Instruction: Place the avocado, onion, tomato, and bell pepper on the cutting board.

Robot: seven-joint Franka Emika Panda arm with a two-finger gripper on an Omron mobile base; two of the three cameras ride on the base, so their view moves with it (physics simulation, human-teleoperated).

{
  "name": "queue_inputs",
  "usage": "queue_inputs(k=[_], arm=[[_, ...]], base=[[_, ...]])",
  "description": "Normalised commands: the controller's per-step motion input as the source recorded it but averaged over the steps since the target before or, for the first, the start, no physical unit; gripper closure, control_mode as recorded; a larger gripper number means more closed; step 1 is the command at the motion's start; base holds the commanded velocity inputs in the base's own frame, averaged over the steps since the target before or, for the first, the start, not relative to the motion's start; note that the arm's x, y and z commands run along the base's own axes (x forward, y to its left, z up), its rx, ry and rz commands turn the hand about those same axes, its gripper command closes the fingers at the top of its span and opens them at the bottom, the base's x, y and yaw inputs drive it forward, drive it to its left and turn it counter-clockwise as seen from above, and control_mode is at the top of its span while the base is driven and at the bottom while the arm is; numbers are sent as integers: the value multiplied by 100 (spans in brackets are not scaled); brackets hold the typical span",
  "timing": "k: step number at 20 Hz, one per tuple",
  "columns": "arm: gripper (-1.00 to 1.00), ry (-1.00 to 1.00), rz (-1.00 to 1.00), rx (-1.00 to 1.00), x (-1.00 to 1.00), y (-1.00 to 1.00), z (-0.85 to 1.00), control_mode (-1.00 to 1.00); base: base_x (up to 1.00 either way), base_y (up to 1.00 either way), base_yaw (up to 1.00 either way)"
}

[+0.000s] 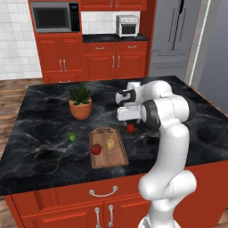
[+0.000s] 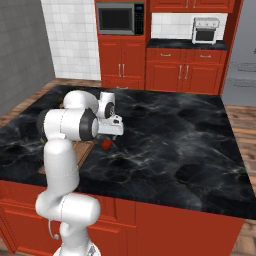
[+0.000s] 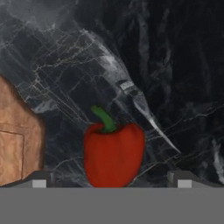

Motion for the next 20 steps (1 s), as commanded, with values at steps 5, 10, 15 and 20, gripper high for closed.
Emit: queue_inputs(k=[5, 10, 15, 20], arm=[[-100, 7, 0, 0, 0, 0, -19, -100], [-100, 7, 0, 0, 0, 0, -21, -100], [-100, 6, 0, 0, 0, 0, -24, -100], [100, 3, -1, 0, 0, 0, -14, -100]], base=[[0, 0, 0], [0, 0, 0], [0, 0, 0], [0, 0, 0]])
